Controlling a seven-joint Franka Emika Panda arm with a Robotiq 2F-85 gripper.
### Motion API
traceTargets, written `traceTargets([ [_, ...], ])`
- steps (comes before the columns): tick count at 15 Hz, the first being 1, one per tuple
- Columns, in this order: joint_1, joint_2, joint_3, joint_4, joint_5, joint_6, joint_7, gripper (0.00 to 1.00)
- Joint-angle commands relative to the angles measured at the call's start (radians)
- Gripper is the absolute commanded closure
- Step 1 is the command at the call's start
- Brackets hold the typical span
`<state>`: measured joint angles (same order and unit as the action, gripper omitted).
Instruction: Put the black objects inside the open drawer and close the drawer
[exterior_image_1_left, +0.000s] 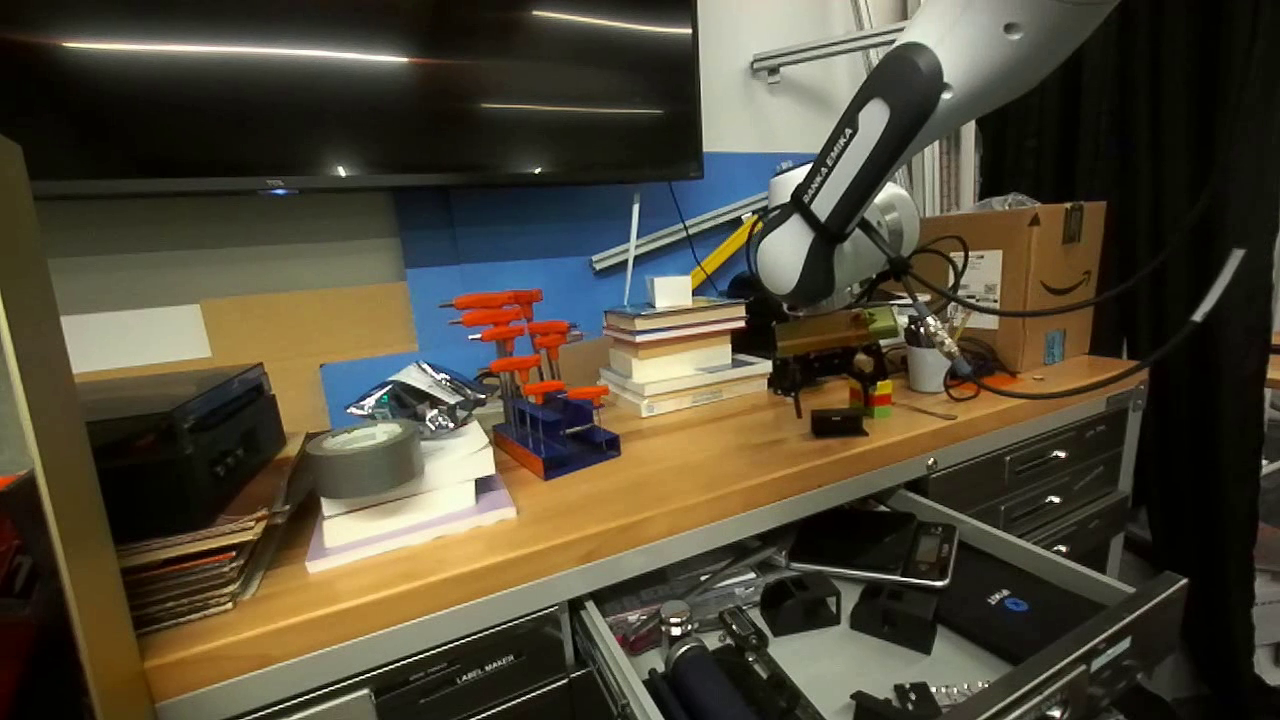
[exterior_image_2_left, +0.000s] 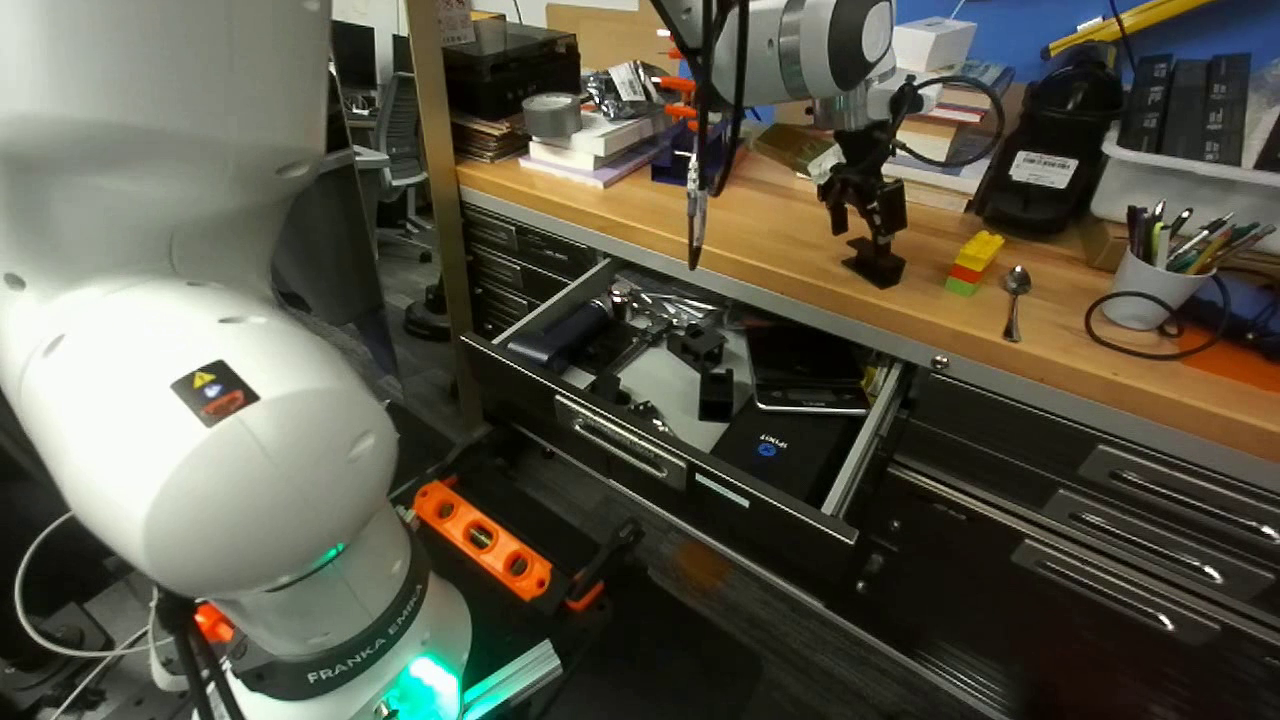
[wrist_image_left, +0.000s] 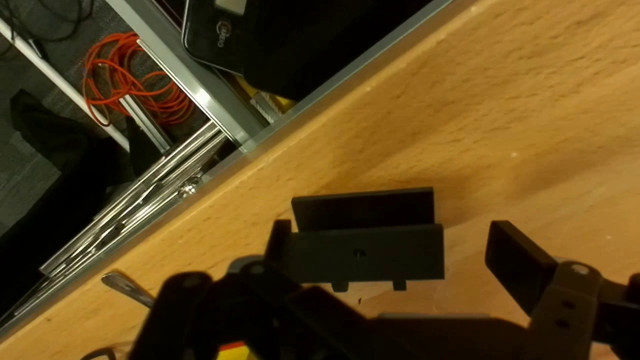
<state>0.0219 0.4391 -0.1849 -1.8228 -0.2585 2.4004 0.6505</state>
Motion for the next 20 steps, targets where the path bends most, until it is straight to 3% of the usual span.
traceTargets([
  [1, -0.005, 0.092, -0.02, 0.115, 0.024, -0.005, 0.004, 0.0],
  [15, -0.007, 0.127, -0.044, 0.192, 0.018, -0.01, -0.02, 0.0],
  [20, -0.064, 0.129, 0.013, 0.196, 0.096, -0.028, -0.206, 0.0],
])
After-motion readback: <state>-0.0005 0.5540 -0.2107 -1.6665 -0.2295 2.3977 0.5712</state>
